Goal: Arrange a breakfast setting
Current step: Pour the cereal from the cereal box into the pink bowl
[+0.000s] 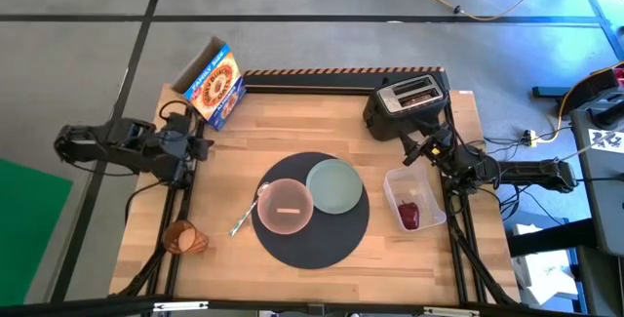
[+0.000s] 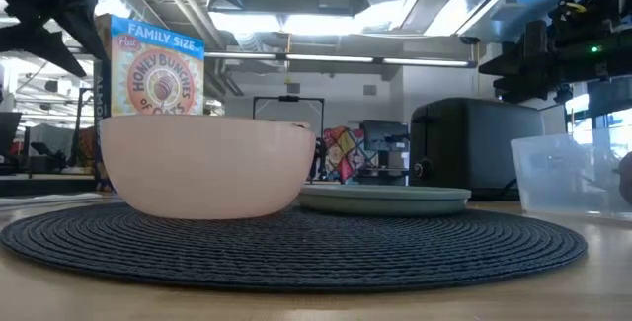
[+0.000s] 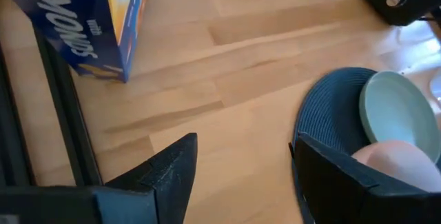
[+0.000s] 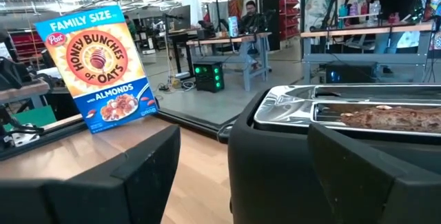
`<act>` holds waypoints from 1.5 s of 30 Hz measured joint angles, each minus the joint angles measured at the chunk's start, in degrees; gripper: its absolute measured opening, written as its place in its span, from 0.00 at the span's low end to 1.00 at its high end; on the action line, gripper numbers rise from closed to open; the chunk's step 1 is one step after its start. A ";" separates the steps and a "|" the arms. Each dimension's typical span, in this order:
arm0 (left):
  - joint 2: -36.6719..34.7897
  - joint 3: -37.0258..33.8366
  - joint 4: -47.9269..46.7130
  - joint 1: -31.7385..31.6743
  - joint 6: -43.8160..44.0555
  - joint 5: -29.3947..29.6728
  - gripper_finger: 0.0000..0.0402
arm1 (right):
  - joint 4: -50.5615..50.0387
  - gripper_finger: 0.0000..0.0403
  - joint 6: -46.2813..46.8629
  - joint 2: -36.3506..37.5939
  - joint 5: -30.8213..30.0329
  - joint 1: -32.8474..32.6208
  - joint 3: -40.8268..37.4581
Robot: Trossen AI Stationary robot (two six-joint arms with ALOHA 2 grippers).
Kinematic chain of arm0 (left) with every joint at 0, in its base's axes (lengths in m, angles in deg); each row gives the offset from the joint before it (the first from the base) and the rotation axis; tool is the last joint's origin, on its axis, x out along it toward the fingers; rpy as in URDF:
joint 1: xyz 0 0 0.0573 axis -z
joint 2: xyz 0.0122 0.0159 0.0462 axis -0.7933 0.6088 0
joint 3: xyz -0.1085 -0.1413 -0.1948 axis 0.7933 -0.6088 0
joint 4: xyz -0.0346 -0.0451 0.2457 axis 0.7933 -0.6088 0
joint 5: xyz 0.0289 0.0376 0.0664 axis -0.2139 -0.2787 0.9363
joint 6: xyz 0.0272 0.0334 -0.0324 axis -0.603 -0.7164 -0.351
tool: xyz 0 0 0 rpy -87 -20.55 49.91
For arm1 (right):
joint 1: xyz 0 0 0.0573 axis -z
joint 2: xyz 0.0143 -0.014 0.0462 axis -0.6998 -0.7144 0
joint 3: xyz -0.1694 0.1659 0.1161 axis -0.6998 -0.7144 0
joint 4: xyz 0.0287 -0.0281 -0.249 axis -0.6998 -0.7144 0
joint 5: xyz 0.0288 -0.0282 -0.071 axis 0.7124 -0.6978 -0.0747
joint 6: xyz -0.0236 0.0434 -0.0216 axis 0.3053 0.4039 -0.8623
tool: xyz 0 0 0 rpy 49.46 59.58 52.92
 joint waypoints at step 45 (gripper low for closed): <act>10.58 -1.85 -4.14 -15.92 -6.96 25.28 0.93 | -2.21 0.76 -1.77 0.00 -0.90 0.00 0.02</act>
